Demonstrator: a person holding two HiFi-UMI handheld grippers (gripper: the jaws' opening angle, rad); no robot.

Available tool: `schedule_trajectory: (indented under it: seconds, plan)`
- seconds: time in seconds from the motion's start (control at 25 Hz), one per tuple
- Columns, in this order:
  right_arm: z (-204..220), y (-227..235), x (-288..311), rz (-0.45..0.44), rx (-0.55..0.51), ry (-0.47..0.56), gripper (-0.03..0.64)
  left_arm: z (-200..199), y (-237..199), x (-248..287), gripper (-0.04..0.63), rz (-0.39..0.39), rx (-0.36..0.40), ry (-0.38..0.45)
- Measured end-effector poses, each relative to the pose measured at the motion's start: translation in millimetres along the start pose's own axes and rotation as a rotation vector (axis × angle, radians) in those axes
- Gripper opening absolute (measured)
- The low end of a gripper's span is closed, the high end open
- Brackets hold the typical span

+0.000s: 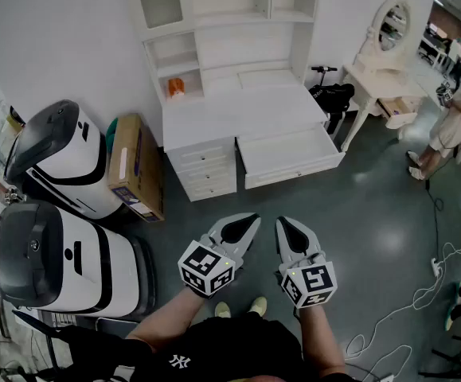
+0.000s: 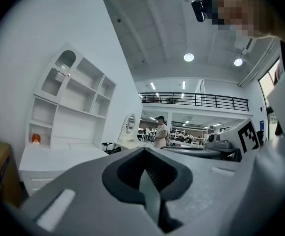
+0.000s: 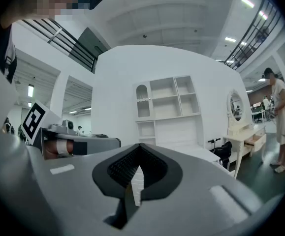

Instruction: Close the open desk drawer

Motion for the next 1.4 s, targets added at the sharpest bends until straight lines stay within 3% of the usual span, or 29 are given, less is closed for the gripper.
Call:
schedule_trajectory:
  seconds: [0.4,0.8,1.4]
  plan:
    - [2,7,-4,-0.011,0.01,0.005,0.02,3,3,7,0.0,-0.011,-0.003,-0.005]
    - [3,22,-23,-0.023,0.086,0.085,0.023,11,9,12,0.0,-0.031,0.004,-0.005]
    - [19,55,-38,-0.04,0.101,0.07,0.023,26,31,37,0.0,-0.088,0.021,-0.008]
Point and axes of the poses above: the fingertips, and each gripper's own axes: x forward along the fingers, y to its right, z out of its underside, the point moved 1 cm from there along -x, backward along the fingers, and after that the axes turned 14 degrees about -z, right-handed, at the moved point
